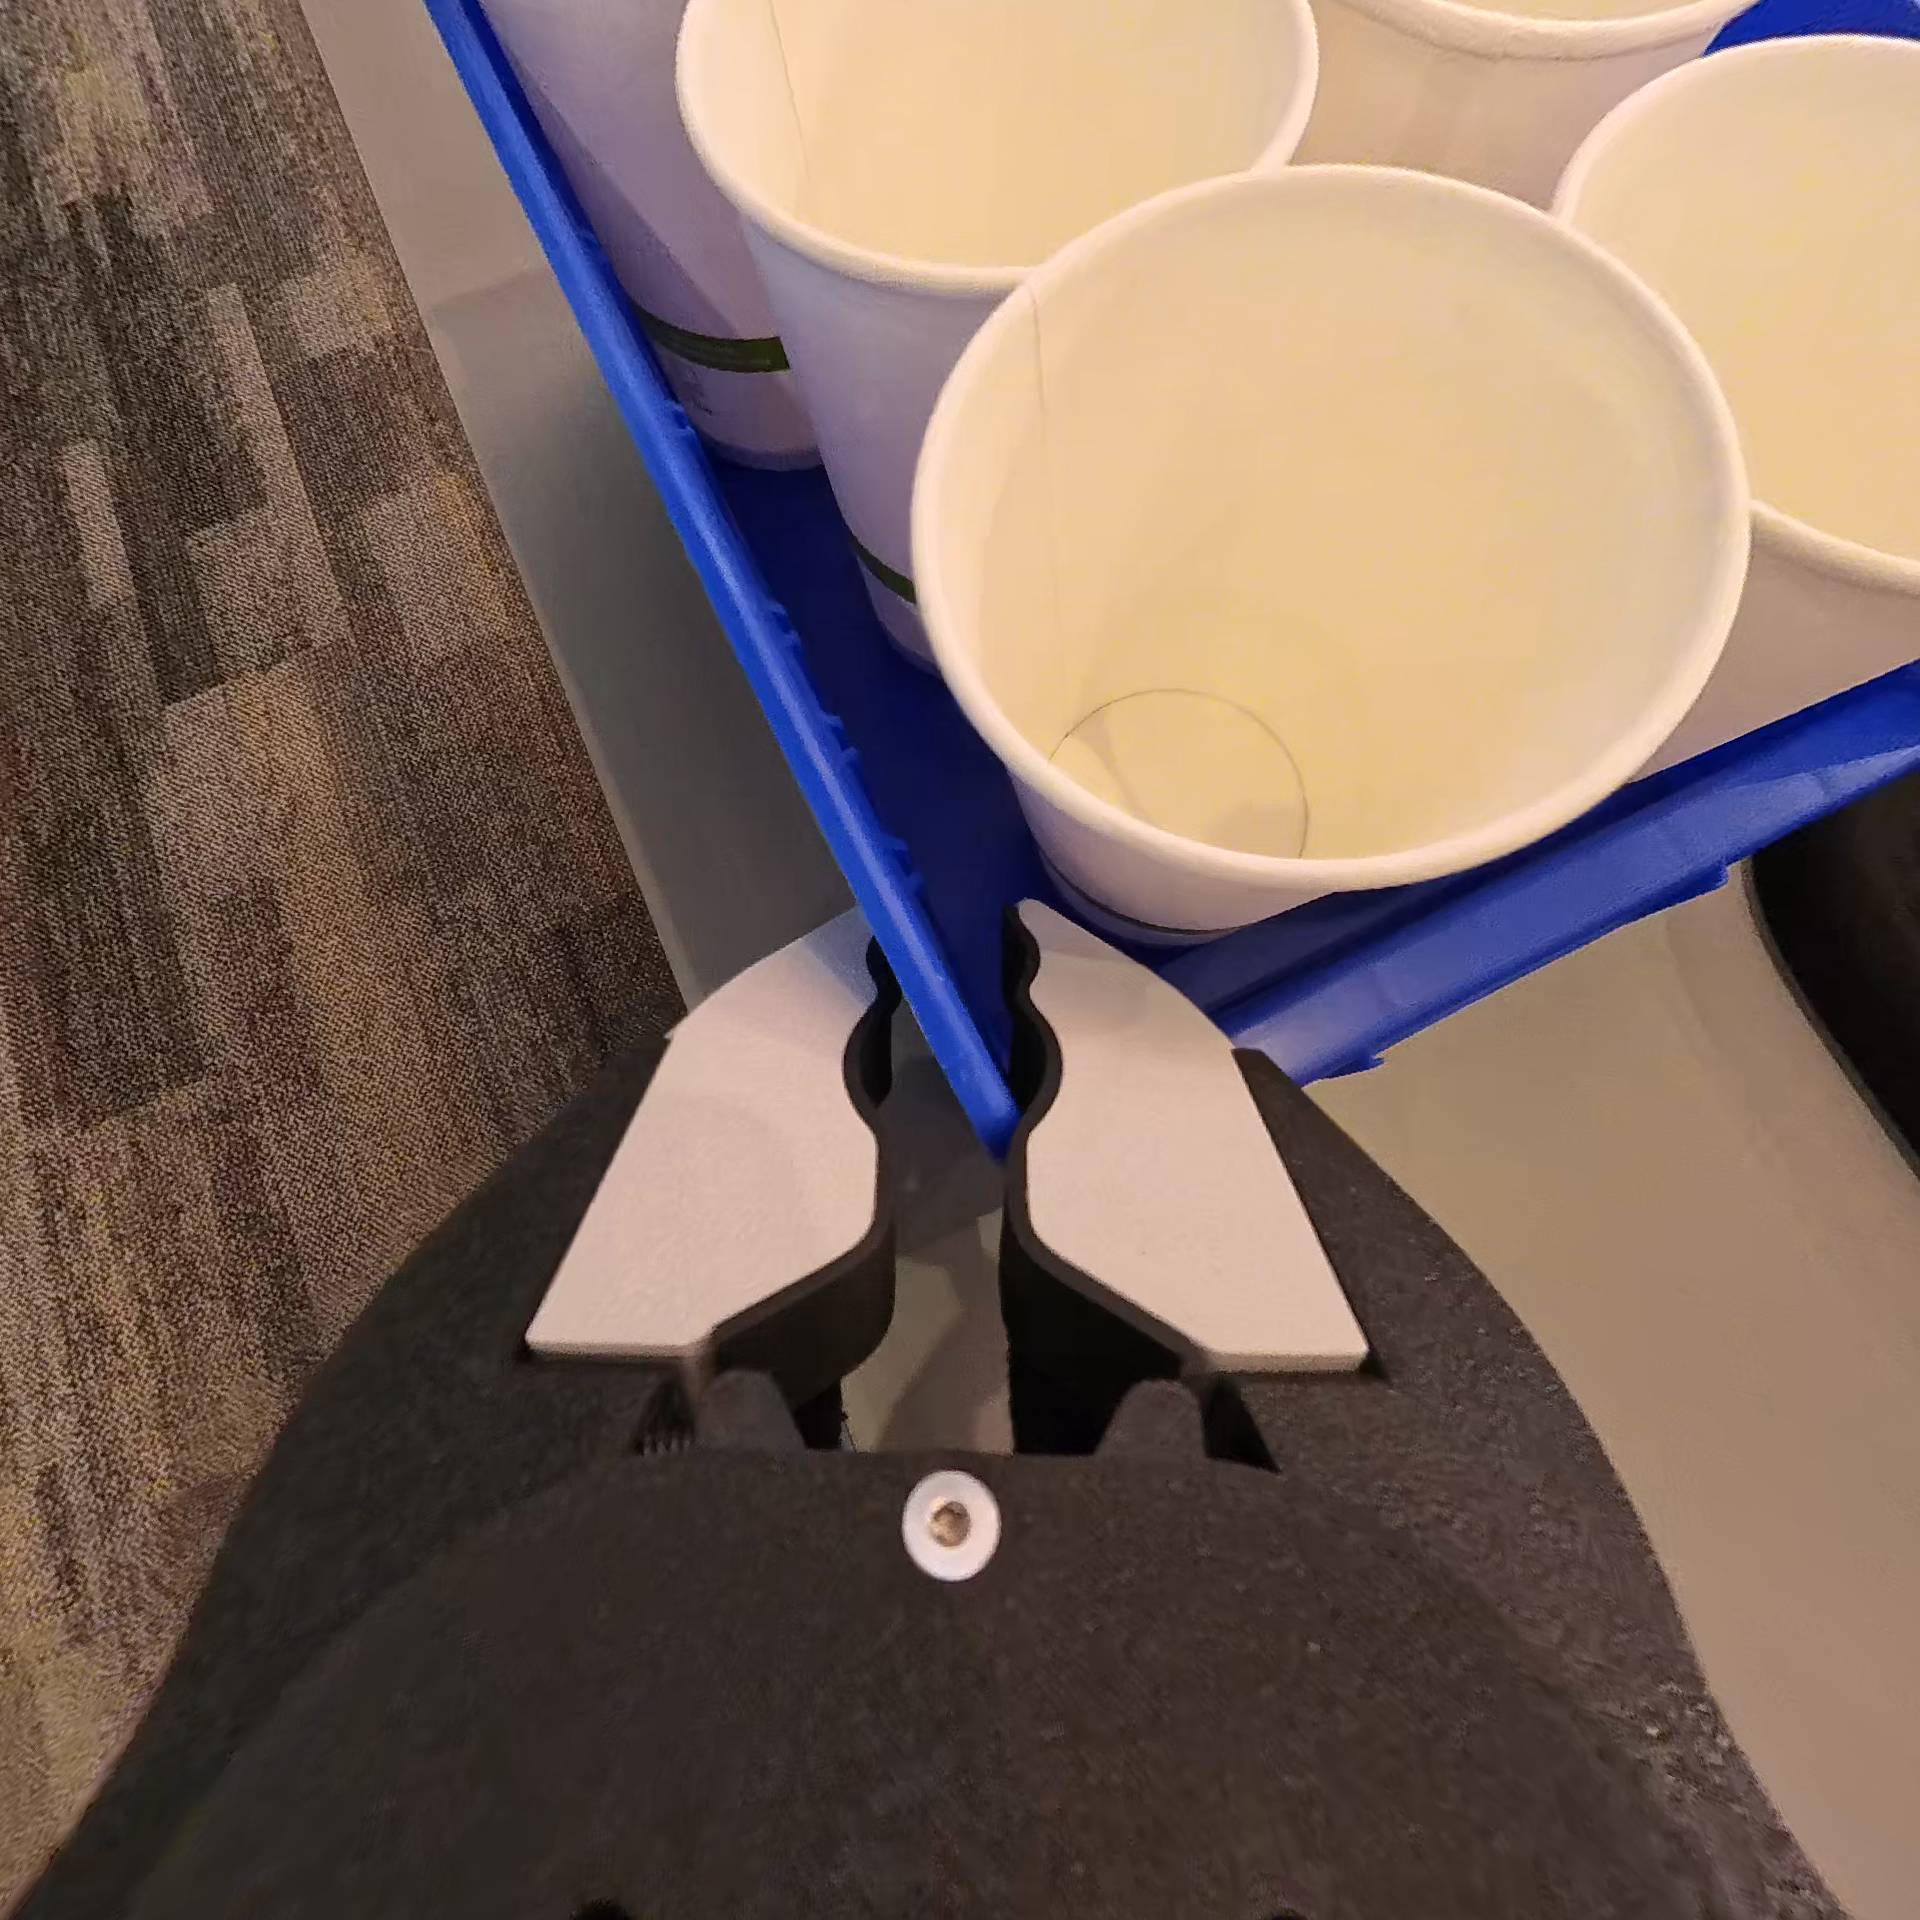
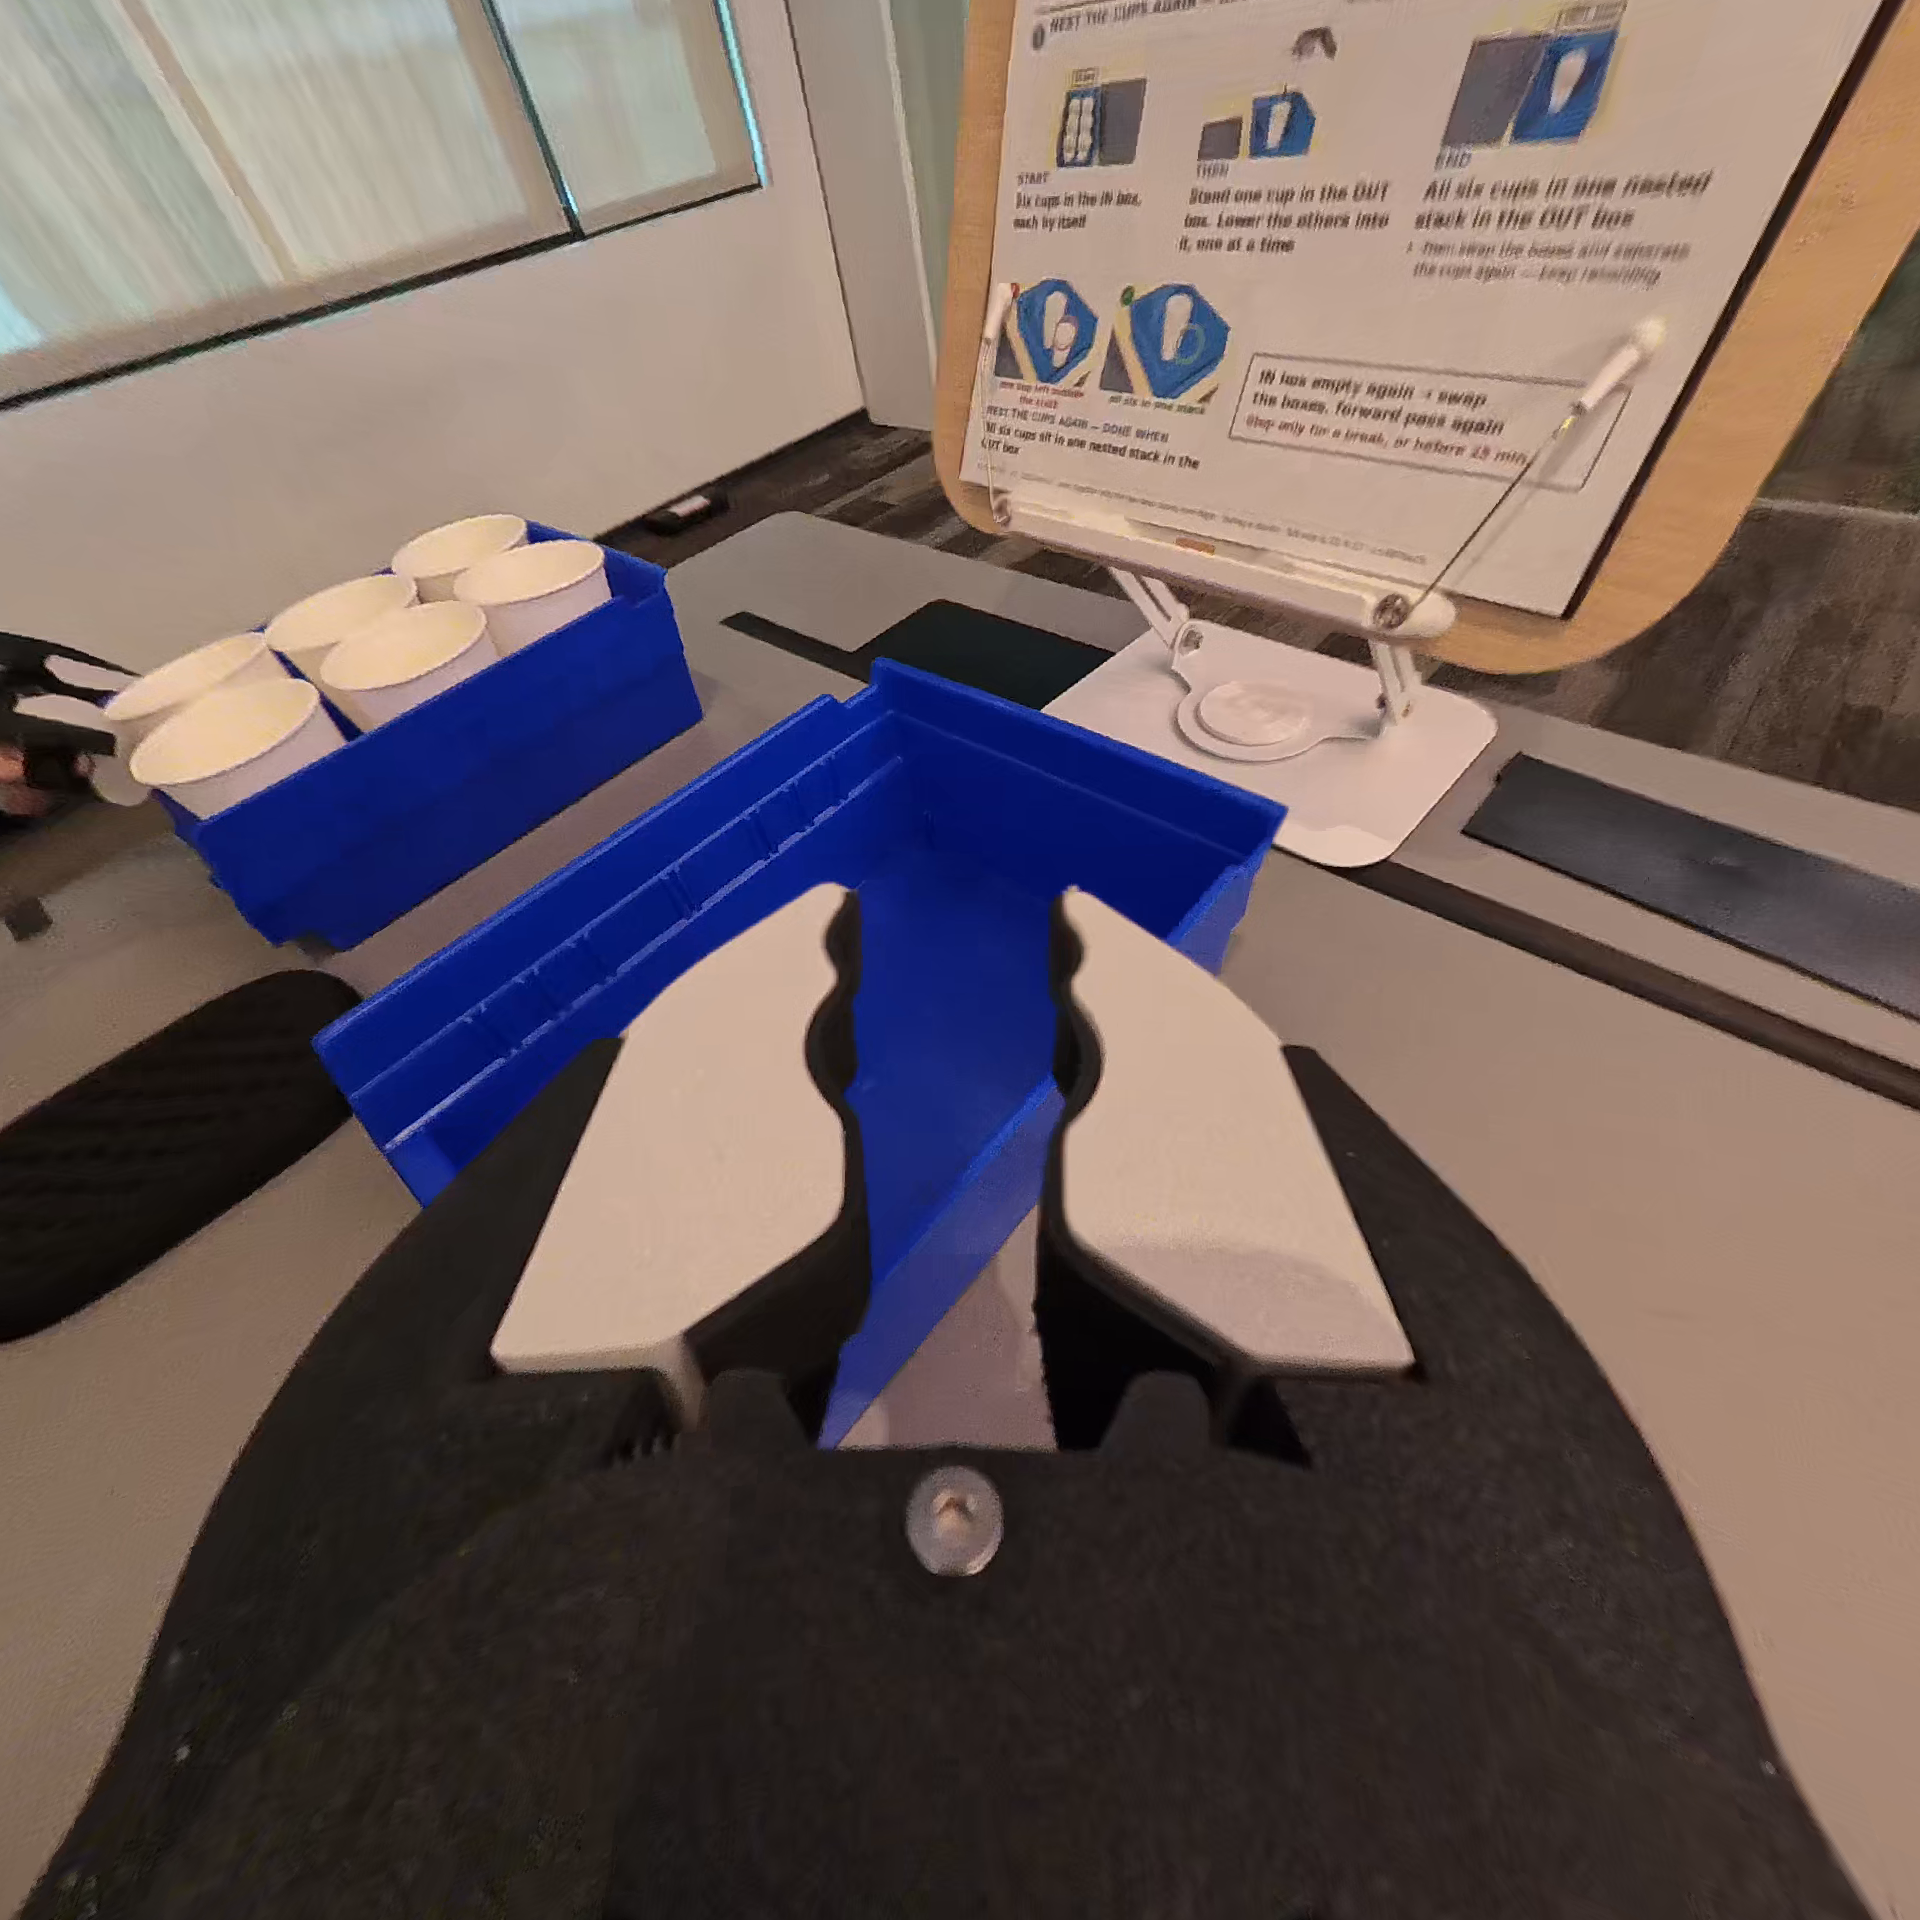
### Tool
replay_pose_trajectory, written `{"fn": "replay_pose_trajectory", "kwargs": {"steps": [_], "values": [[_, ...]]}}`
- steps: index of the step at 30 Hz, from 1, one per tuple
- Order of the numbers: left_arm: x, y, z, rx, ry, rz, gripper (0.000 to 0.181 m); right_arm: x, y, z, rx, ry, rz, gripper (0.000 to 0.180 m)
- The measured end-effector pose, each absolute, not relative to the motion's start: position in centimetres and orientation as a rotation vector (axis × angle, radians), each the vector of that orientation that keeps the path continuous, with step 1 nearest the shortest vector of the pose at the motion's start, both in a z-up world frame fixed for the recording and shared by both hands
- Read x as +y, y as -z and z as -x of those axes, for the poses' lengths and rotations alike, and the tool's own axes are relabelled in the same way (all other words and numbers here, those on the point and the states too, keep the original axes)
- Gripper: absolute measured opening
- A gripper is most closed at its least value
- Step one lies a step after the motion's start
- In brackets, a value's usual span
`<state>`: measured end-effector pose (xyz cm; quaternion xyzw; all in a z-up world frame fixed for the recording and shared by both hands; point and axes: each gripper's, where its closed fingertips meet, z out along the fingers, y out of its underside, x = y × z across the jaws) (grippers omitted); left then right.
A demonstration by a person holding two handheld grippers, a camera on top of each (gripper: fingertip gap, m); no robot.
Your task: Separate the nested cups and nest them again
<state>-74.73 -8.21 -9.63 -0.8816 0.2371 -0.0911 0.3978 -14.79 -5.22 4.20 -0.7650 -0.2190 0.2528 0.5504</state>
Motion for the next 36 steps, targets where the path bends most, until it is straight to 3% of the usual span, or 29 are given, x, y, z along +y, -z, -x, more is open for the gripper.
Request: {"fn": "replay_pose_trajectory", "kwargs": {"steps": [3, 7, 11, 21, 29, 36], "values": [[-8.3, 9.7, 74.6, 0.568, 0.268, 2.226, 0.023, -4.8, -3.2, 14.7, -0.525, -0.66, 1.827, 0.005], [-8.4, 10.2, 75.3, 0.48, 0.267, 2.212, 0.058, -3.5, -1.8, 13.8, -0.448, -0.617, 1.885, 0.018], [-9.1, 10.2, 76.7, 0.411, 0.201, 2.185, 0.077, -2.8, 1.5, 13.6, -0.417, -0.519, 2.11, 0.039], [-11.3, 5.5, 77.5, 0.267, 0.042, 2.064, 0.084, -2.3, 7.8, 15.0, -0.291, -0.279, 2.718, 0.054], [-13.9, 1.5, 71.4, 0.267, 0.076, 1.98, 0.076, -1.6, 10.2, 15.0, -0.345, -0.165, 2.853, 0.007], [-15.9, 0.2, 63.8, 0.345, 0.134, 1.935, 0.07, 0.0, 10.2, 13.3, -0.338, -0.204, 2.818, 0.004]]}}
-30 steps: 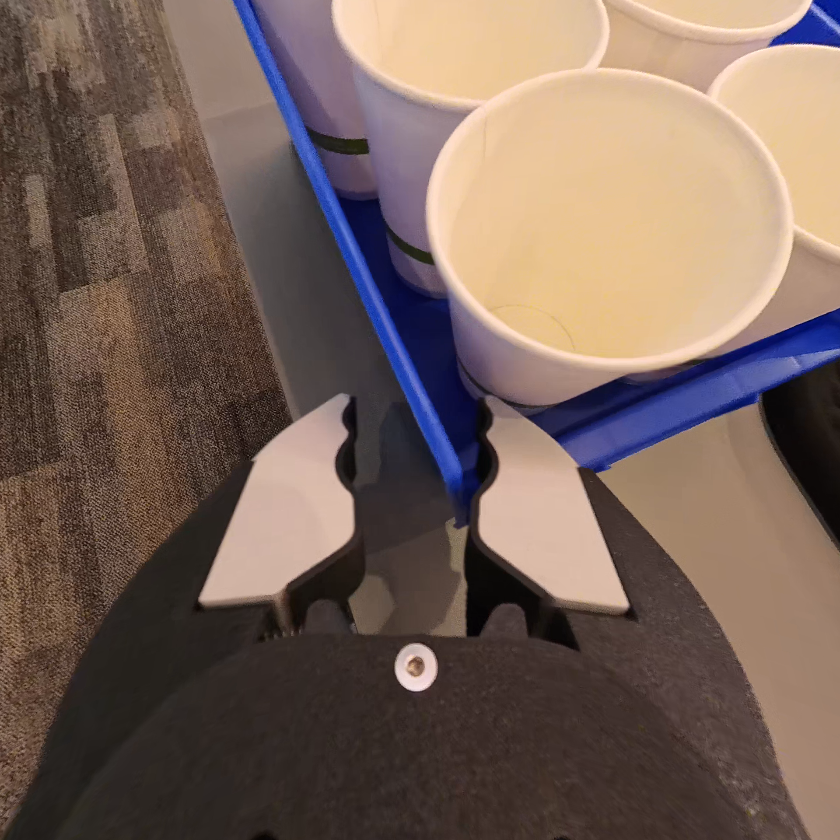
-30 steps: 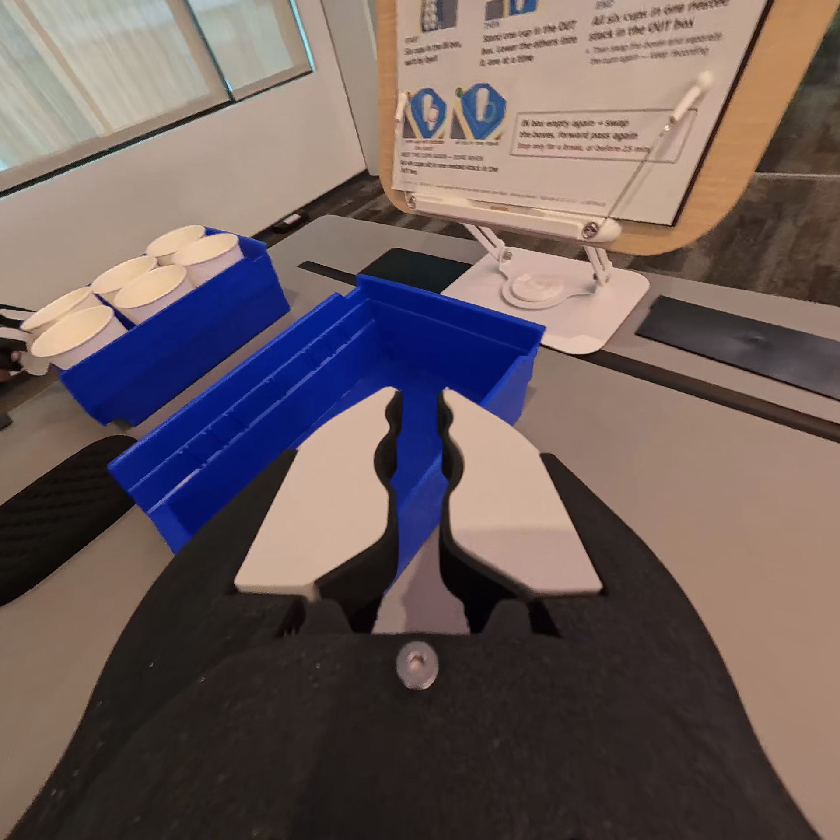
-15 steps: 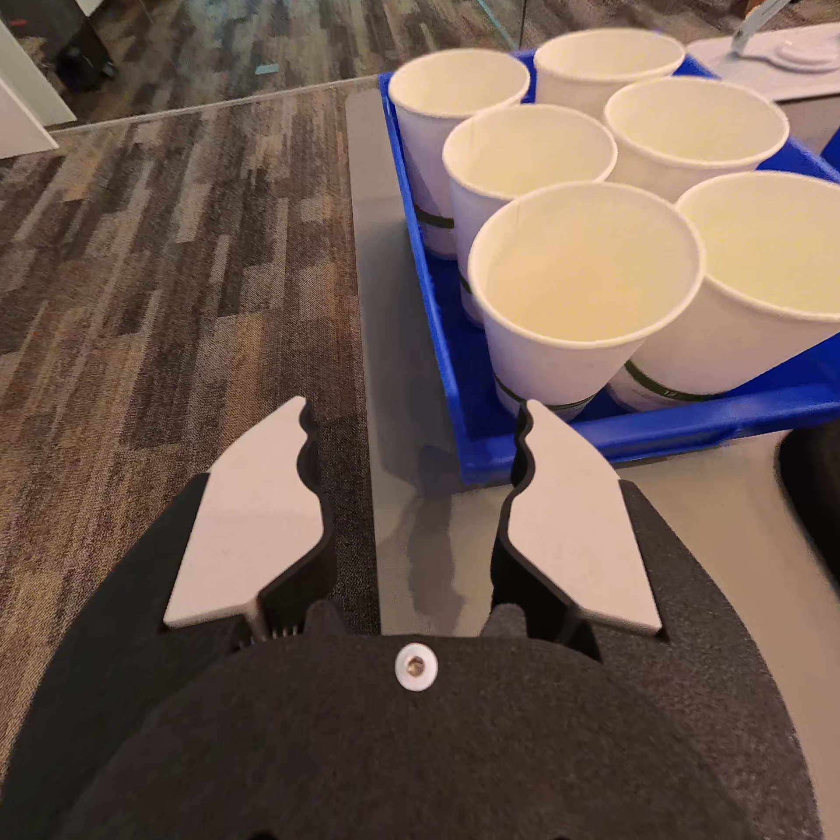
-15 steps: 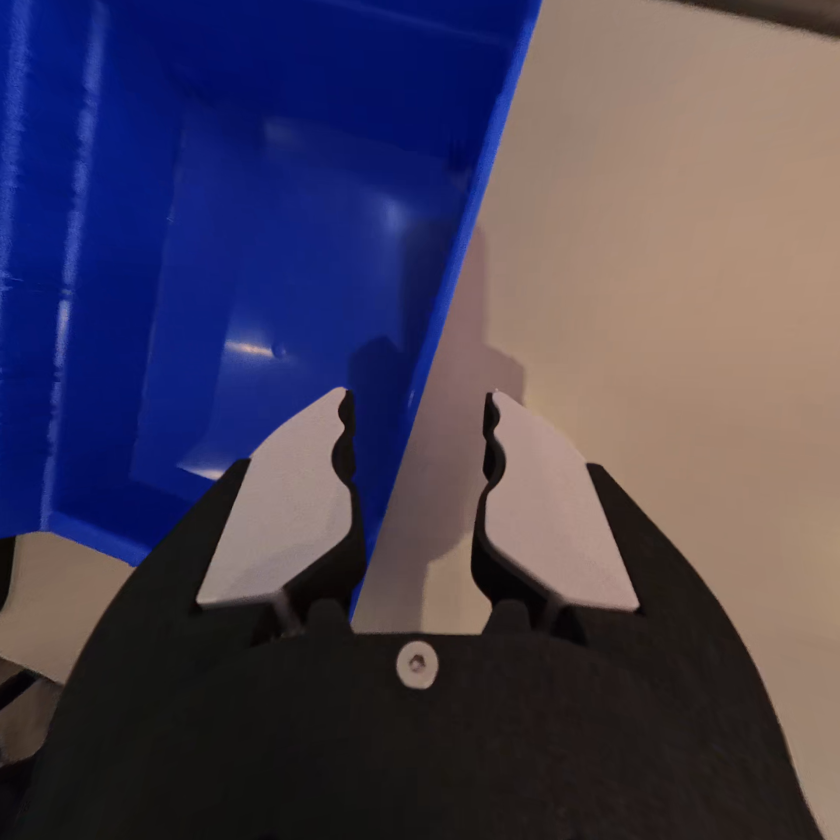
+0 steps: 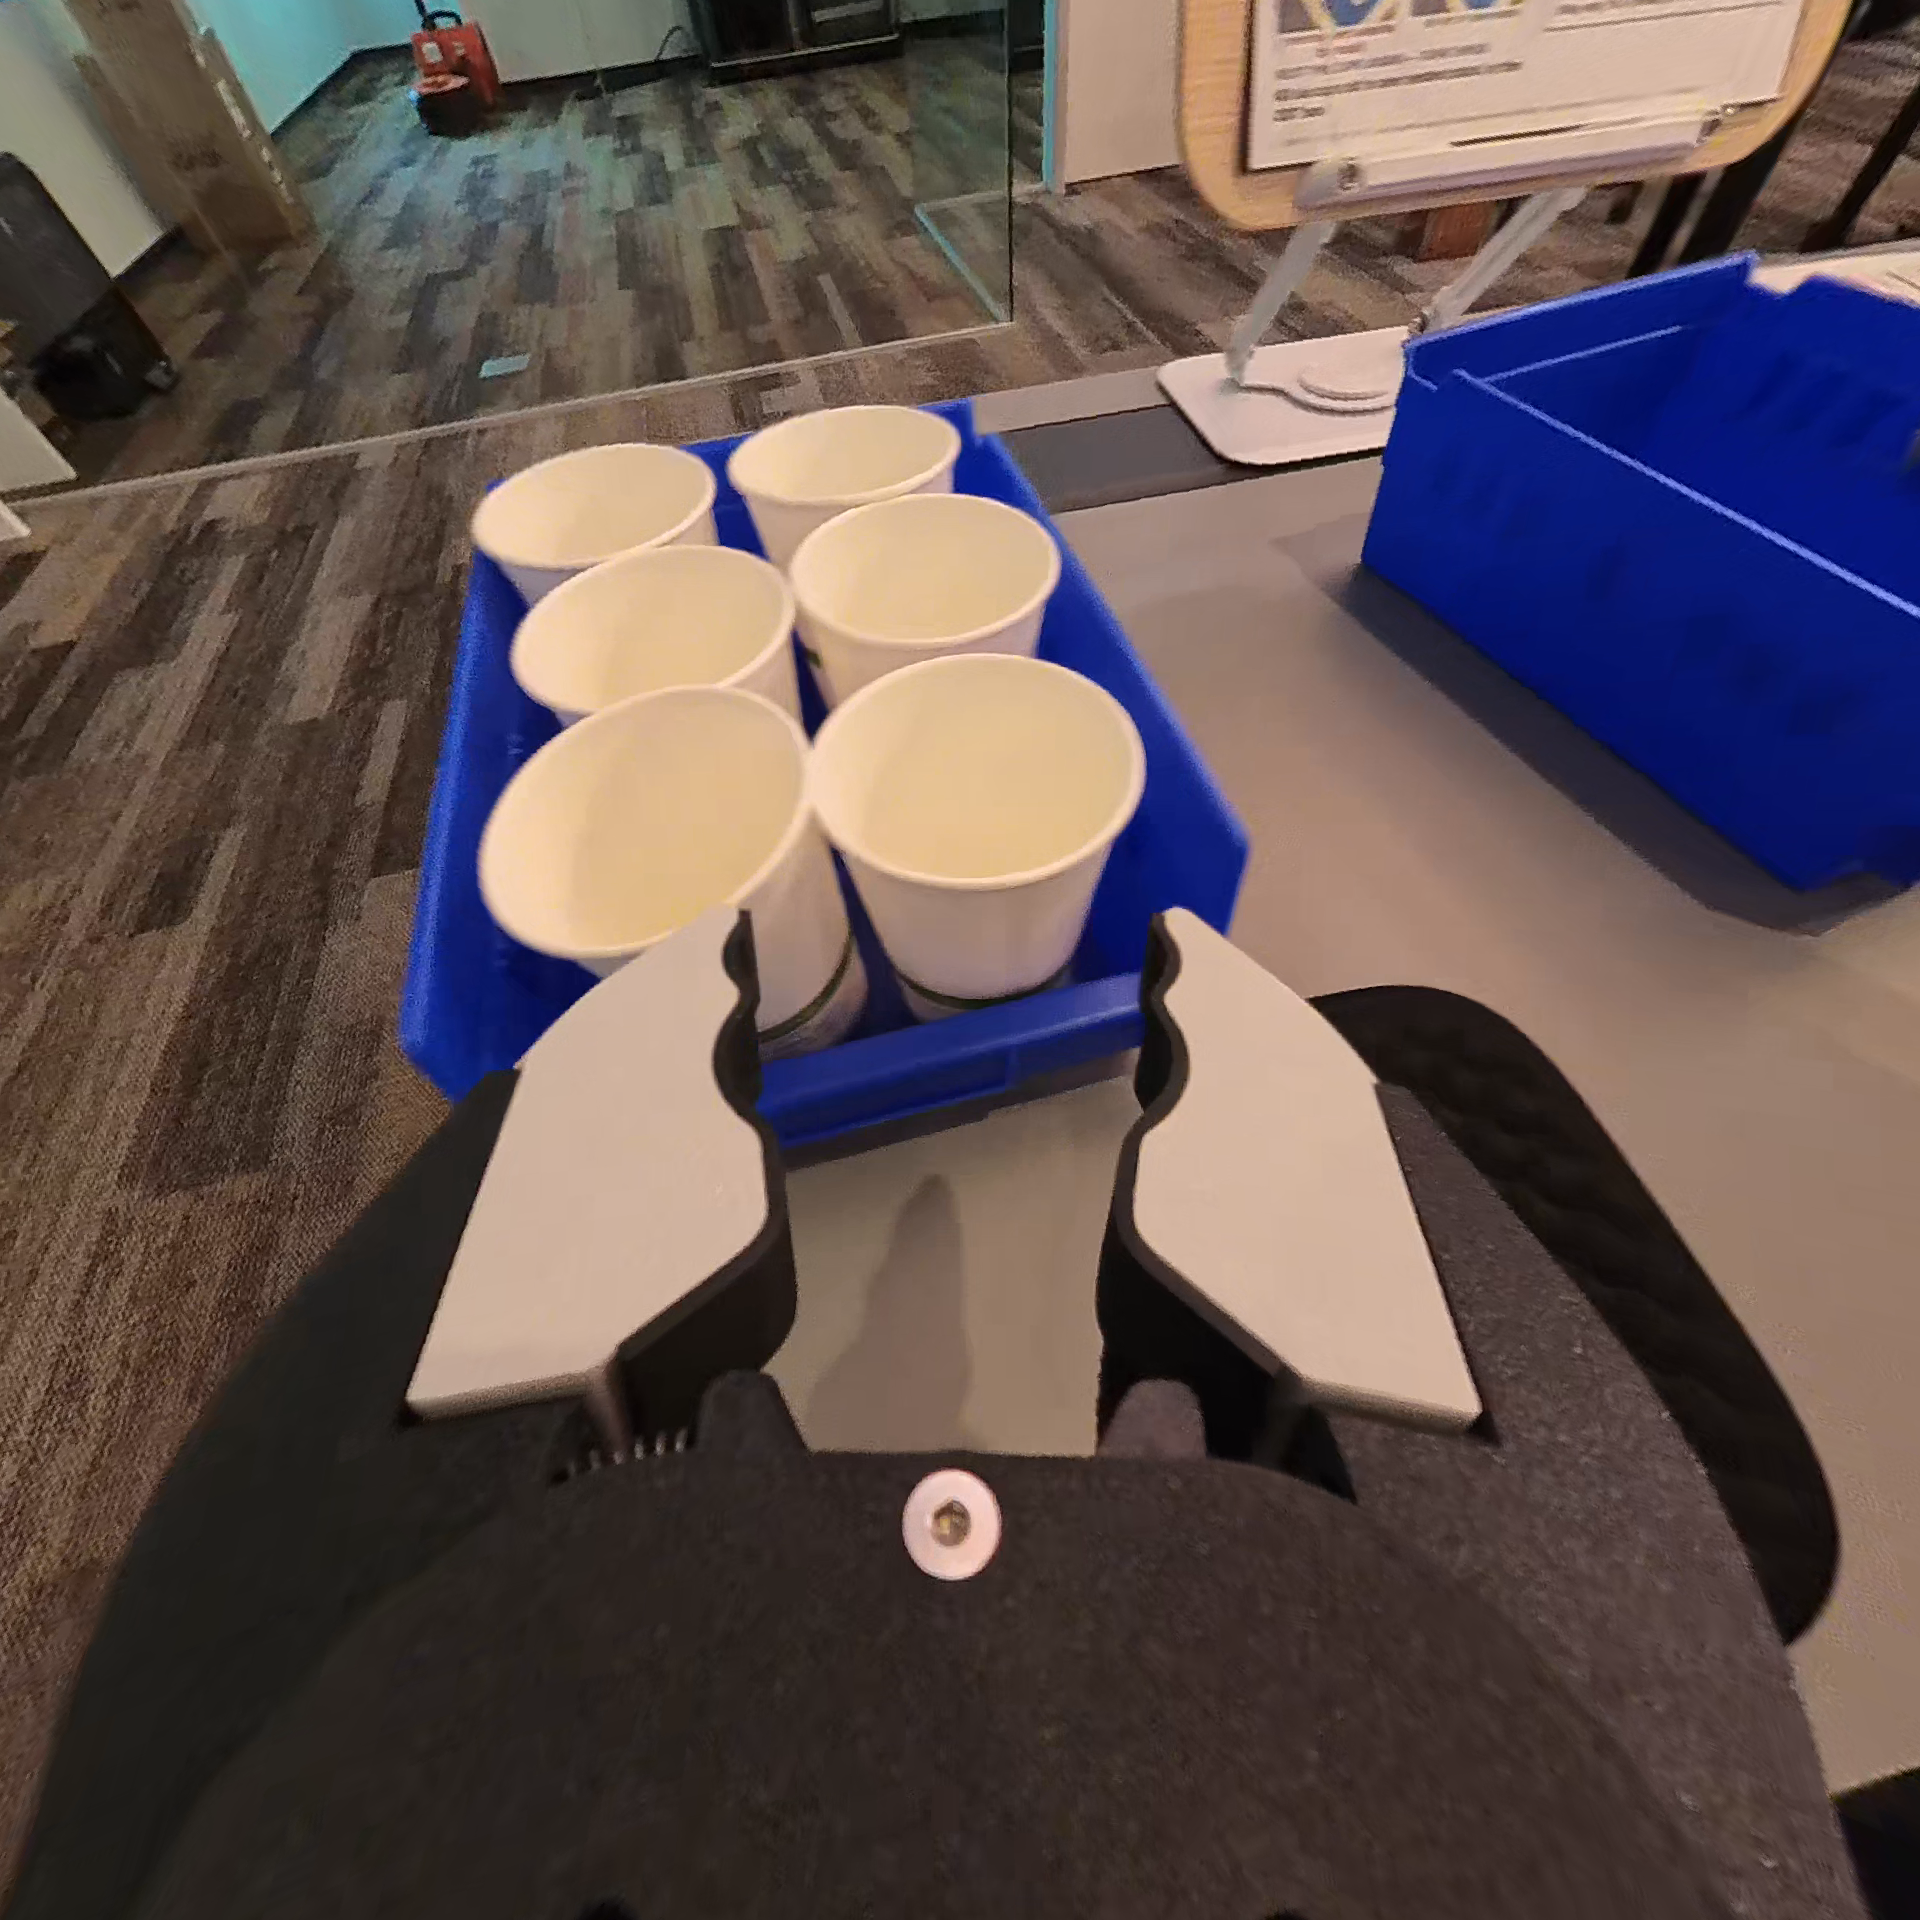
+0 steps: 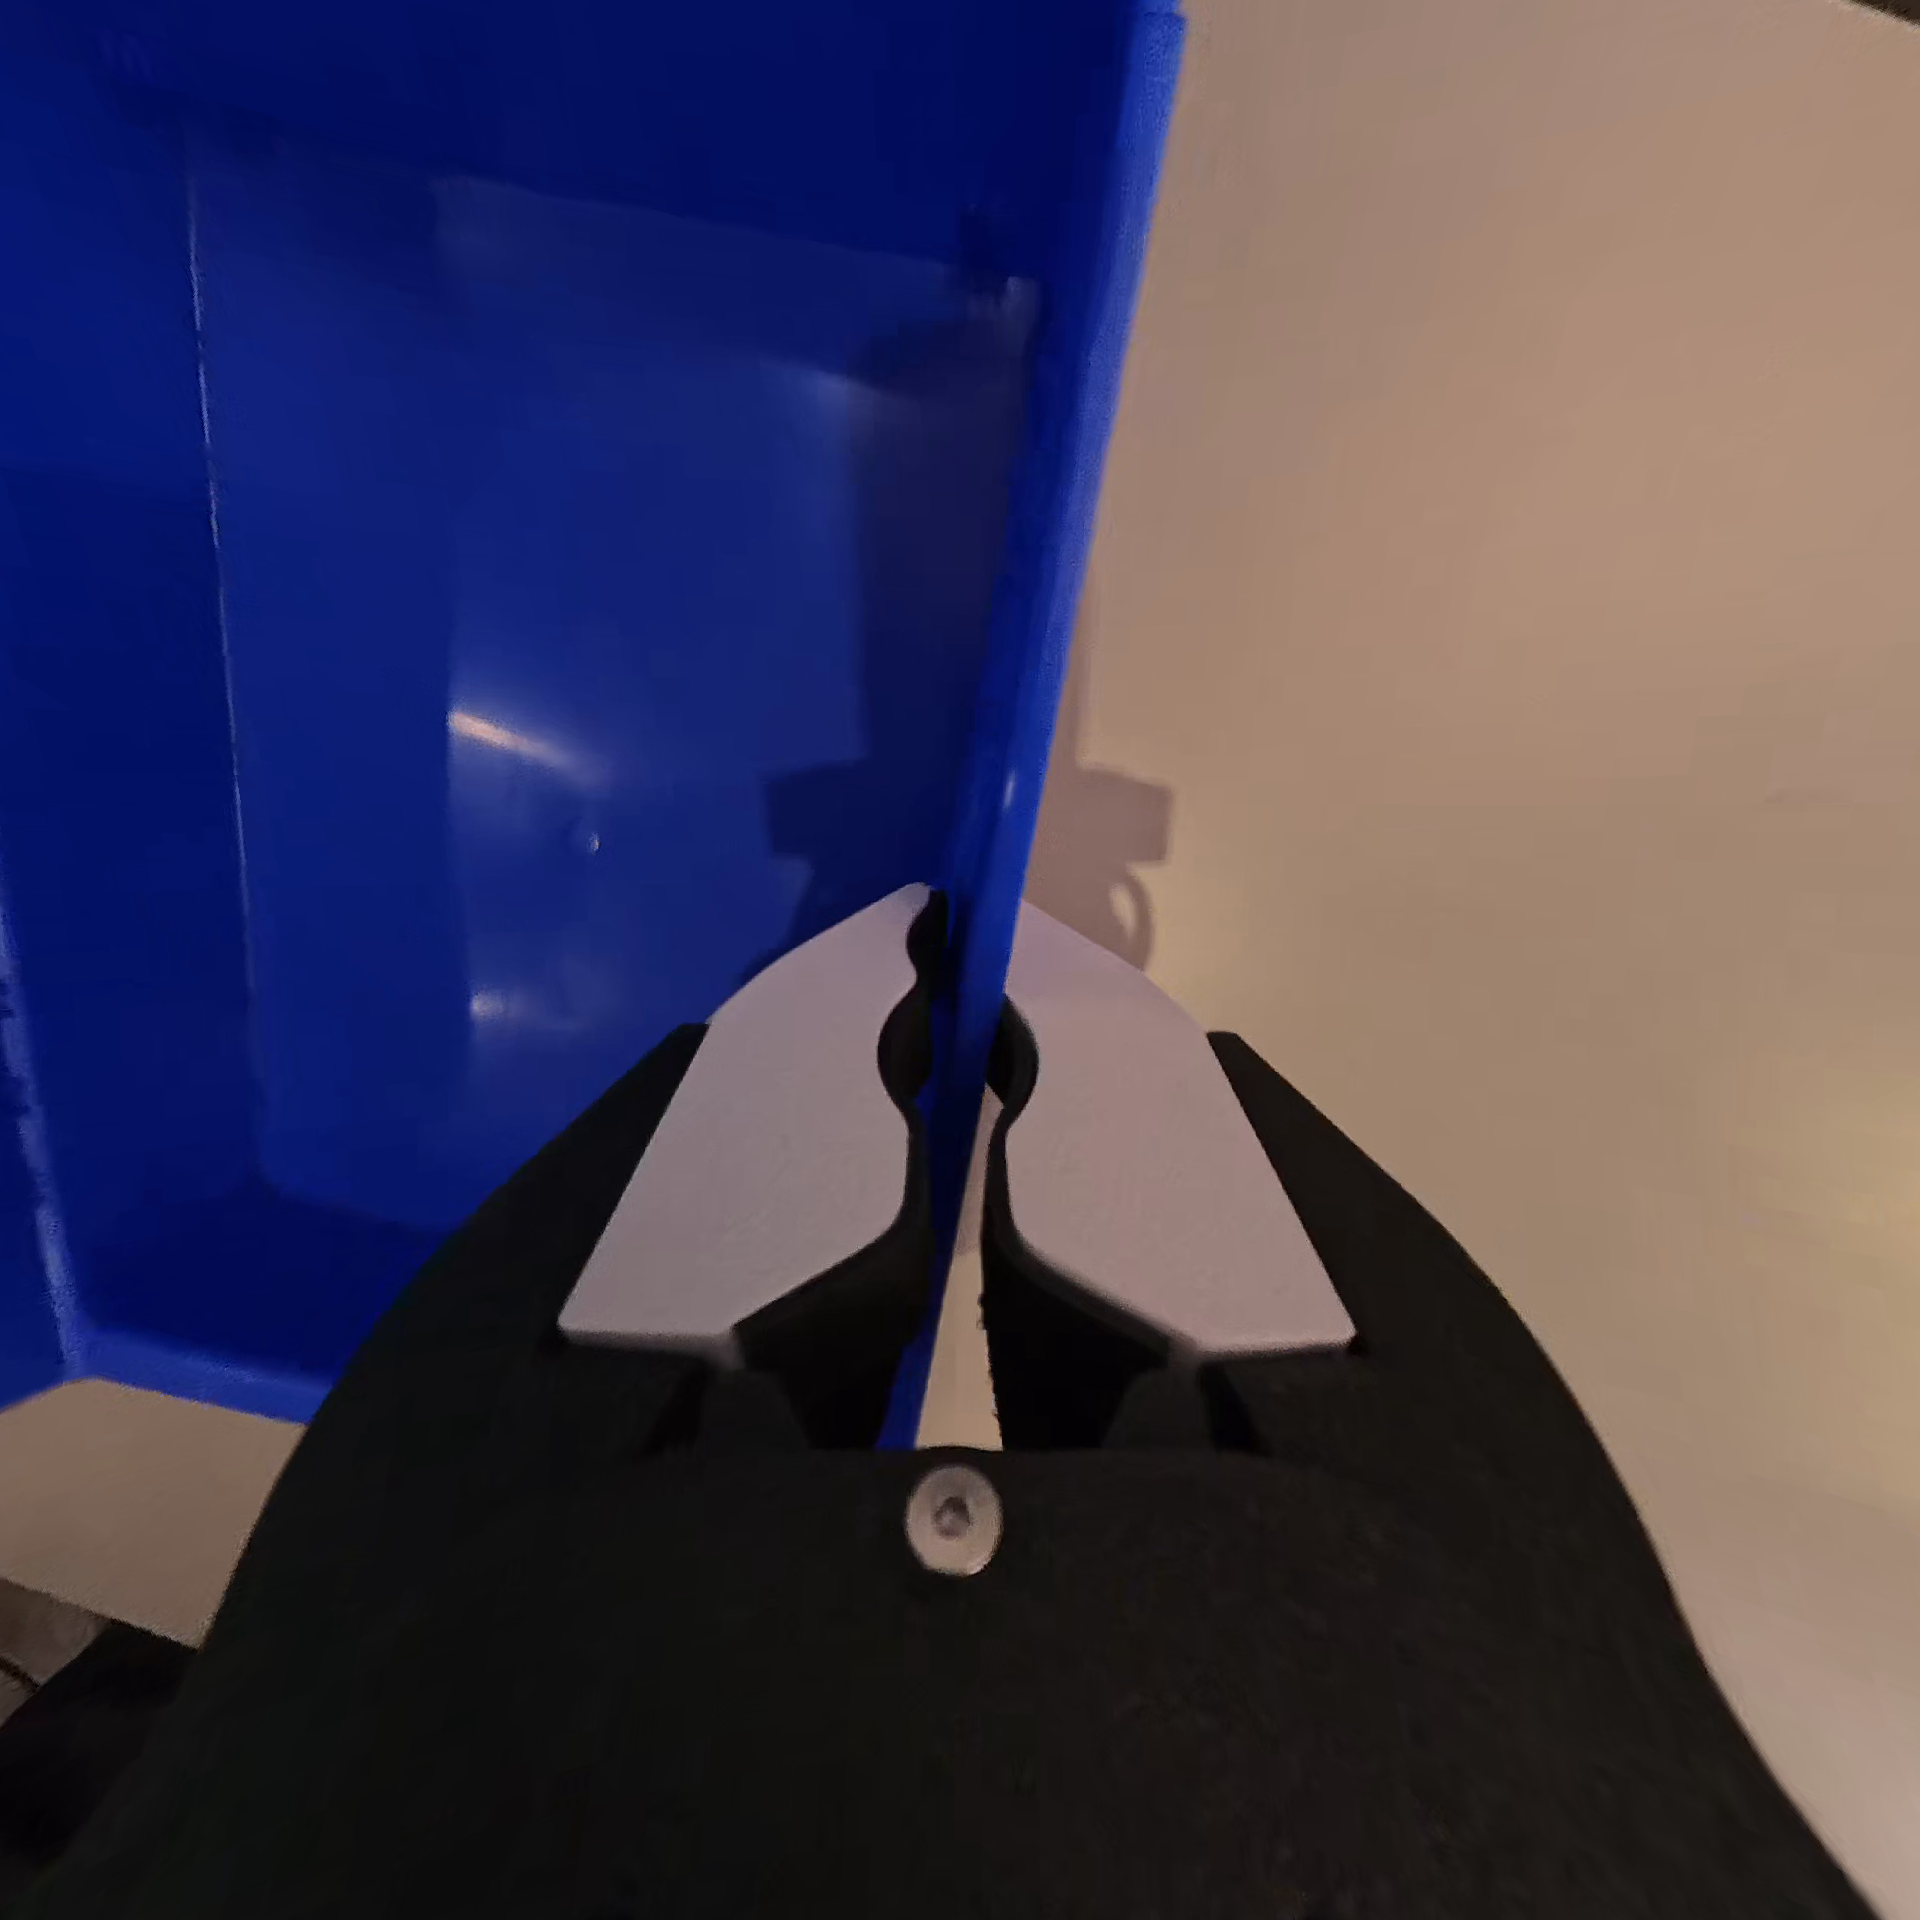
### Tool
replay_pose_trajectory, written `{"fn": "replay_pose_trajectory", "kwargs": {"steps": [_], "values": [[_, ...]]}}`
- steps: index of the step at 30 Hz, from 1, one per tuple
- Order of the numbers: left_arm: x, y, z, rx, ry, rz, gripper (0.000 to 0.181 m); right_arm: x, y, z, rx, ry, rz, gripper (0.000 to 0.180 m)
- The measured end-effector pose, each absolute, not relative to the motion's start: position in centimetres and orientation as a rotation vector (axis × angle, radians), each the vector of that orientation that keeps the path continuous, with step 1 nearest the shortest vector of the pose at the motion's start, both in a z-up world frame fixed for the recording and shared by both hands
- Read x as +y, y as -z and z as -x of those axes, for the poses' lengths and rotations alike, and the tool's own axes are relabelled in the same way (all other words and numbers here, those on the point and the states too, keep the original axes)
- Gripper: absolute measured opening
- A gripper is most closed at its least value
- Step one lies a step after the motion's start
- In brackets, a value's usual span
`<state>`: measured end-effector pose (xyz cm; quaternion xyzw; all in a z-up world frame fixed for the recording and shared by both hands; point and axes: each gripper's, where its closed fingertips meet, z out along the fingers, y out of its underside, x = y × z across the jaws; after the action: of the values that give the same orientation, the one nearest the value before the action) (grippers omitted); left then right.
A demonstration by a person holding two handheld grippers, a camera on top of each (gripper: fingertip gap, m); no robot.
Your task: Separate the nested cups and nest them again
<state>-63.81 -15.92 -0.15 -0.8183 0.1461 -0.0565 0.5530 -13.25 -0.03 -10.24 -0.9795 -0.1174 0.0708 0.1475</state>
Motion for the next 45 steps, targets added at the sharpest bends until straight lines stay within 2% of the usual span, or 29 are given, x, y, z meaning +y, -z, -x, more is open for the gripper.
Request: {"fn": "replay_pose_trajectory", "kwargs": {"steps": [9, 30, 39, 45], "values": [[-18.4, 0.4, 58.2, 0.417, 0.133, 1.933, 0.066, 1.2, 10.3, 4.4, -0.283, -0.205, 2.827, 0.003], [-19.2, -1.0, 50.3, 0.398, 0.062, 1.976, 0.064, -6.1, 10.8, -29.8, -0.055, -0.162, 2.847, 0.003], [-17.4, -0.1, 45.9, 0.484, 0.053, 2.008, 0.064, -8.4, 10.8, -36.5, 0.151, -0.125, 2.844, 0.003], [-16.6, 0.0, 44.4, 0.535, 0.044, 1.999, 0.064, -9.0, 10.8, -37.6, 0.171, -0.112, 2.826, 0.002]]}}
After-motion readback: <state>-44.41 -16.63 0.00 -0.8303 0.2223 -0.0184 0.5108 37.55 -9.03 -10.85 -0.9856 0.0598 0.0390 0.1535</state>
